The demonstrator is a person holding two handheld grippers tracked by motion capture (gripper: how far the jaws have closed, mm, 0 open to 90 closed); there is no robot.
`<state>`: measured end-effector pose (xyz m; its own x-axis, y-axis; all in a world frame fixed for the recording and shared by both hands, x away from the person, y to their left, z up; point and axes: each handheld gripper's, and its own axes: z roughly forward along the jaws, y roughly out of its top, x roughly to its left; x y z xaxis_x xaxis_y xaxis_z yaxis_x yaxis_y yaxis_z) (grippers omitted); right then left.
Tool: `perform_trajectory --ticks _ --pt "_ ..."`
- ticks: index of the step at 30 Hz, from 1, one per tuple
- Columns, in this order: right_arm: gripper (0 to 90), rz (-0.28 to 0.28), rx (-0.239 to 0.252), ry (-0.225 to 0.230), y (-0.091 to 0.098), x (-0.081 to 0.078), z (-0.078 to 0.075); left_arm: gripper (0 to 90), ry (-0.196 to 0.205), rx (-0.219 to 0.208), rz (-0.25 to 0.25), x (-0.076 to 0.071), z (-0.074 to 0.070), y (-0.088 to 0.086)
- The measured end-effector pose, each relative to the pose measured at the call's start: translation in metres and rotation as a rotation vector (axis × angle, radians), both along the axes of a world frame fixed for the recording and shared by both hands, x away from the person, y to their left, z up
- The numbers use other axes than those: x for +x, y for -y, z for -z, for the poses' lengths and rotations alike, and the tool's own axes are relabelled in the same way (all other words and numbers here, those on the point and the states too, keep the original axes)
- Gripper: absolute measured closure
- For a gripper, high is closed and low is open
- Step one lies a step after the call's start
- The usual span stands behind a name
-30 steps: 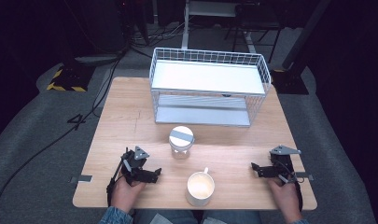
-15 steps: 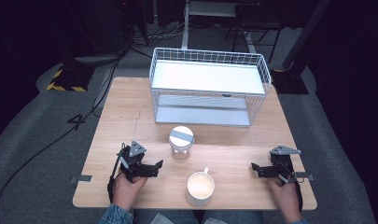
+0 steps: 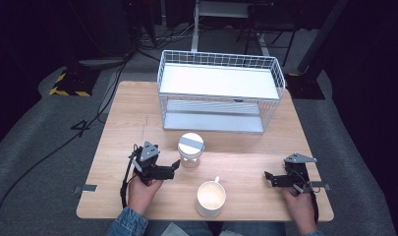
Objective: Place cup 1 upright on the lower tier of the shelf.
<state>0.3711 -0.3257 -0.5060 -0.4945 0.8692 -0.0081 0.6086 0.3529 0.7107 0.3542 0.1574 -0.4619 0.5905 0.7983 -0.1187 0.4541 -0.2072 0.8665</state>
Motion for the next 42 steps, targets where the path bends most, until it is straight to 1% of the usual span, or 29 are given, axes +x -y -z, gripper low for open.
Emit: perform_trajectory --ticks 1,2,4,6,7,8,9,10,11,14,17,21,22,26,29,34,36,38,42 --pt "0.2 0.000 0.000 0.000 0.000 0.000 0.000 0.2 0.000 0.000 0.000 0.000 0.000 0.000" --pt "0.2 0.004 0.000 0.000 0.000 0.000 0.000 0.2 0.005 -0.014 0.011 0.002 -0.001 0.003" --pt "0.2 0.006 0.000 0.000 0.000 0.000 0.000 0.2 0.008 -0.022 0.014 0.003 -0.001 0.005" --pt "0.2 0.006 0.000 0.000 0.000 0.000 0.000 0.2 0.011 -0.035 0.036 0.005 -0.001 0.010" --pt "0.2 0.006 0.000 0.000 0.000 0.000 0.000 0.2 0.011 -0.035 0.036 0.005 -0.001 0.010" --pt "0.3 0.006 0.000 0.000 0.000 0.000 0.000 0.1 0.032 -0.037 0.048 0.006 -0.001 0.015" --pt "0.3 0.006 0.000 0.000 0.000 0.000 0.000 0.2 0.032 -0.037 0.048 0.006 -0.001 0.015" --pt "0.2 0.006 0.000 0.000 0.000 0.000 0.000 0.2 0.046 -0.046 0.056 0.007 0.000 0.020" --pt "0.2 0.006 0.000 0.000 0.000 0.000 0.000 0.2 0.050 -0.052 0.060 0.008 0.000 0.022" --pt "0.3 0.006 0.000 0.000 0.000 0.000 0.000 0.2 0.056 -0.056 0.074 0.010 0.002 0.028" --pt "0.2 0.006 0.000 0.000 0.000 0.000 0.000 0.2 0.053 -0.062 0.085 0.014 0.005 0.034" --pt "0.3 0.006 0.000 0.000 0.000 0.000 0.000 0.2 0.060 -0.082 0.087 0.018 0.007 0.040" --pt "0.2 0.006 0.000 0.000 0.000 0.000 0.000 0.1 0.061 -0.080 0.088 0.019 0.008 0.041" --pt "0.2 0.006 0.000 0.000 0.000 0.000 0.000 0.1 0.067 -0.093 0.082 0.022 0.010 0.046" --pt "0.3 0.006 0.000 0.000 0.000 0.000 0.000 0.1 0.075 -0.088 0.081 0.026 0.013 0.050" --pt "0.2 0.005 0.000 0.000 0.000 0.000 0.000 0.2 0.073 -0.097 0.083 0.030 0.015 0.056" --pt "0.2 0.005 -0.001 0.001 0.000 0.000 0.000 0.3 0.066 -0.087 0.090 0.032 0.015 0.059" --pt "0.2 0.005 -0.001 0.000 0.000 0.000 0.000 1.1 0.074 -0.080 0.093 0.034 0.015 0.061" --pt "0.2 0.006 0.000 0.000 0.000 0.000 0.000 4.4 0.072 -0.070 0.089 0.035 0.016 0.065"
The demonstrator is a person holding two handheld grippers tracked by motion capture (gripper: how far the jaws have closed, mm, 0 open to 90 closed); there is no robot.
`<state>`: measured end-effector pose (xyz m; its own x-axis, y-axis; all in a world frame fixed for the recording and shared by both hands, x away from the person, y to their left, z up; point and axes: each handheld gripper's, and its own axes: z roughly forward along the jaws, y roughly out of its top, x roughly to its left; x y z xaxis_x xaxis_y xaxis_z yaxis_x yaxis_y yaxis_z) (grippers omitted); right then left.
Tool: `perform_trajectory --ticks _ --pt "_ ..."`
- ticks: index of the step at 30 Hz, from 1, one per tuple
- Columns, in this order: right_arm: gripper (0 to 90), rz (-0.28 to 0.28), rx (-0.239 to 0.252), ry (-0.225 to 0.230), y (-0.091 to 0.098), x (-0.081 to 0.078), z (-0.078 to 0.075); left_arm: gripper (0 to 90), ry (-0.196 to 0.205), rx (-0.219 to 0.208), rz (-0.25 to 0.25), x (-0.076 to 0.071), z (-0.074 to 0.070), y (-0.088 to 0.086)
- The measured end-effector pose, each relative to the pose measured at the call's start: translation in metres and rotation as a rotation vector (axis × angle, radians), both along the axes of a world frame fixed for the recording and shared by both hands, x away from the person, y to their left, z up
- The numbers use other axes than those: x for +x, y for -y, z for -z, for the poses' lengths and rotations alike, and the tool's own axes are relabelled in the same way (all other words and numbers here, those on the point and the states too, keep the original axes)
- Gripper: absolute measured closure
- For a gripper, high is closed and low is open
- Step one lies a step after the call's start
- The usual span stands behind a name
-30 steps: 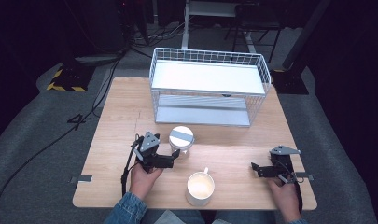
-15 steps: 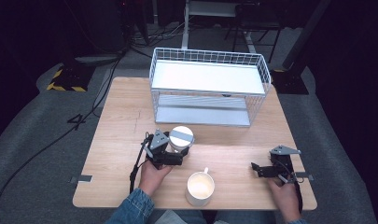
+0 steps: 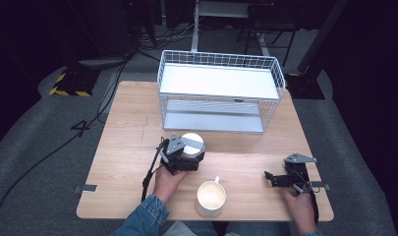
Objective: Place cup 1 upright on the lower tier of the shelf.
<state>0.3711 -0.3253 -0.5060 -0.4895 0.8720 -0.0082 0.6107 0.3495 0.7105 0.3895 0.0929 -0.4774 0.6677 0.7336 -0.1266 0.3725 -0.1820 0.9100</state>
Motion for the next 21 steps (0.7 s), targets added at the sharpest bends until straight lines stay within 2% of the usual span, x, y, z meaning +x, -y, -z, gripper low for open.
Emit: perform_trajectory --ticks 4,11,21 --pt "0.2 0.000 0.000 0.000 0.0000 0.0000 0.0000 6.3 0.001 -0.004 0.011 -0.0003 -0.0006 -0.0034" --pt "0.3 0.000 0.000 0.000 0.0000 0.0000 0.0000 6.9 0.001 0.003 0.004 -0.0008 -0.0011 -0.0030" --pt "0.3 0.000 0.000 0.000 0.0000 0.0000 0.0000 7.1 -0.006 -0.004 -0.024 -0.0015 -0.0012 -0.0053"
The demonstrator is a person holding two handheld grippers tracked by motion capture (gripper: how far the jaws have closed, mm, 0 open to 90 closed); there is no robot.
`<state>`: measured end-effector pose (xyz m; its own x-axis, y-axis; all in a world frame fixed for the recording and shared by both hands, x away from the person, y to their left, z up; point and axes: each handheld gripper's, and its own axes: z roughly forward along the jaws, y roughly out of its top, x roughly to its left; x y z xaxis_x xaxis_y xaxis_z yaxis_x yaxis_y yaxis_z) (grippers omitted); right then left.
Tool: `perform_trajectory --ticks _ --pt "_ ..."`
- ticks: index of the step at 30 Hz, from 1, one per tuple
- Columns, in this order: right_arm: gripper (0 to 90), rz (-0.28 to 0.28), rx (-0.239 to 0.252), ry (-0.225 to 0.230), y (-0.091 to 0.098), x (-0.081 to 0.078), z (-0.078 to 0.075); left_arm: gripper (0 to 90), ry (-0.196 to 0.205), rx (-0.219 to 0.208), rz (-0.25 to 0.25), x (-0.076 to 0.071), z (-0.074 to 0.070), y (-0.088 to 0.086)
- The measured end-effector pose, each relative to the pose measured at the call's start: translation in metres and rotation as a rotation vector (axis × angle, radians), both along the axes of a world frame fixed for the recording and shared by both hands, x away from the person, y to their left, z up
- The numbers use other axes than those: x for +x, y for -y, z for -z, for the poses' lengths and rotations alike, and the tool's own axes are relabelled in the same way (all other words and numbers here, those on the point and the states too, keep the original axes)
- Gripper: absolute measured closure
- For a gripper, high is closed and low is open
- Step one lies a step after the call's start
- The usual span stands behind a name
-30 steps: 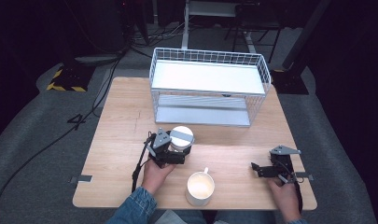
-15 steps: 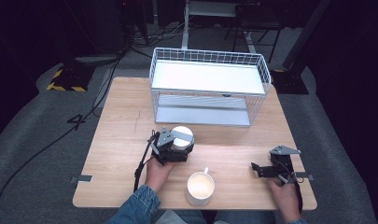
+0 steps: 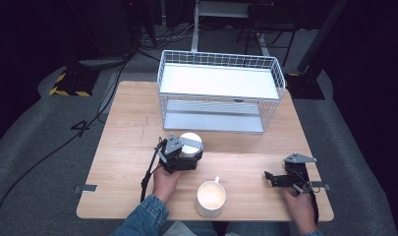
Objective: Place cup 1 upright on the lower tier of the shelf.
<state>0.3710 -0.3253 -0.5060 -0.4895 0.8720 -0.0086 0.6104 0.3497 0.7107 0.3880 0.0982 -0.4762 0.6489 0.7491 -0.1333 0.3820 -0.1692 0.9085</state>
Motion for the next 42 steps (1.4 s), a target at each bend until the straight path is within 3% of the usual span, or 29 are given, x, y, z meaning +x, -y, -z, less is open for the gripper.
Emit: perform_trajectory --ticks 9,15,27,30,39,42 --pt "0.3 -0.001 0.000 0.000 0.000 0.000 0.000 7.2 0.019 0.012 0.007 -0.003 -0.008 0.004" --pt "0.3 0.001 -0.001 0.000 0.000 0.000 0.000 7.2 0.018 -0.007 0.011 -0.003 -0.016 0.004" --pt "0.2 0.003 -0.002 0.001 0.000 0.000 0.000 7.2 0.032 -0.023 0.022 0.007 -0.037 0.009" --pt "0.2 0.003 -0.002 0.002 0.000 0.000 0.000 7.2 0.019 -0.014 0.027 0.012 -0.041 0.010" --pt "0.3 0.002 -0.002 0.001 0.000 0.000 0.000 7.2 0.042 -0.014 0.022 0.026 -0.053 0.021" --pt "0.3 0.003 -0.002 0.002 0.000 0.000 0.000 7.2 0.030 -0.006 0.027 0.031 -0.056 0.027"
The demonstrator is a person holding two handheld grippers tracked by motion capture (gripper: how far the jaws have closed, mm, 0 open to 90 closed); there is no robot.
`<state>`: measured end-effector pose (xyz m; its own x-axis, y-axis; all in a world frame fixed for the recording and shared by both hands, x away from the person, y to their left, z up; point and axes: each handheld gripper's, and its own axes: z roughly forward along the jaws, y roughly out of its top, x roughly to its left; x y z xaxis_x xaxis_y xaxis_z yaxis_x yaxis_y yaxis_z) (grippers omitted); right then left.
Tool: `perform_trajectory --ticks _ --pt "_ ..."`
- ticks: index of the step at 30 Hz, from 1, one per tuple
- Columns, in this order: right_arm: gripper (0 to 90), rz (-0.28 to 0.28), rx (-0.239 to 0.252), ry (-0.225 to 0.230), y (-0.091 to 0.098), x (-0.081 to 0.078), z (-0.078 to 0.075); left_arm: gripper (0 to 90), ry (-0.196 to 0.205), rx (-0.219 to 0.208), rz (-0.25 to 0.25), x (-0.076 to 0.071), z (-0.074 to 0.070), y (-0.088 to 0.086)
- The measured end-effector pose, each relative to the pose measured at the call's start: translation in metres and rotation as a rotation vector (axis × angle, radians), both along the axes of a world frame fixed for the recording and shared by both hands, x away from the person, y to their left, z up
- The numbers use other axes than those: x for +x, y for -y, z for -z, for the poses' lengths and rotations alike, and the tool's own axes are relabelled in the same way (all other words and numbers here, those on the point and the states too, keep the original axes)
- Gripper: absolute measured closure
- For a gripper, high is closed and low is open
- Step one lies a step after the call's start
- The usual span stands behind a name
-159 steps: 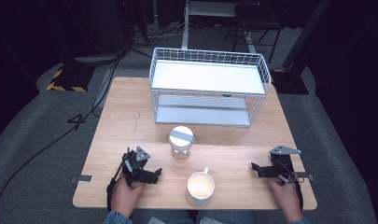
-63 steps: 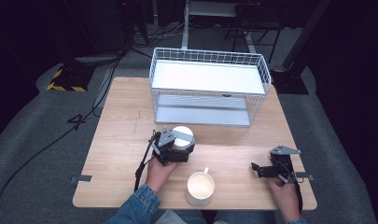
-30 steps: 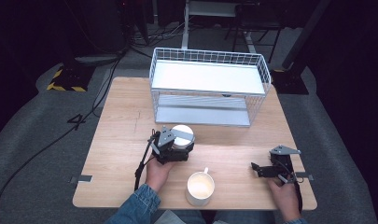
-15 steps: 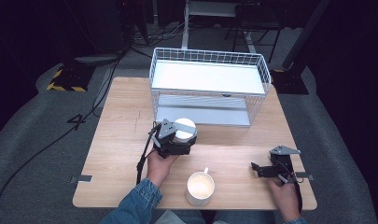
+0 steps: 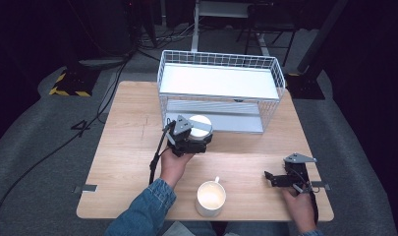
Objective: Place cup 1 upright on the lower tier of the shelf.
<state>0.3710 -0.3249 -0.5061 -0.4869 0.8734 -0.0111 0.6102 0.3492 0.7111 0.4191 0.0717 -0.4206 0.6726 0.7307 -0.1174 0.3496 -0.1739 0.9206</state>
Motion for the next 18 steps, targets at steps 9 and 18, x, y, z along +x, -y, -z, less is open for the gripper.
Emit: perform_trajectory --ticks 9,18 --pt "0.3 -0.001 0.000 -0.001 0.000 0.000 0.000 7.1 0.019 -0.015 -0.009 0.015 -0.009 0.019" --pt "0.3 -0.002 0.000 -0.001 0.000 0.000 0.000 7.1 0.020 0.013 -0.046 0.031 -0.008 0.032"
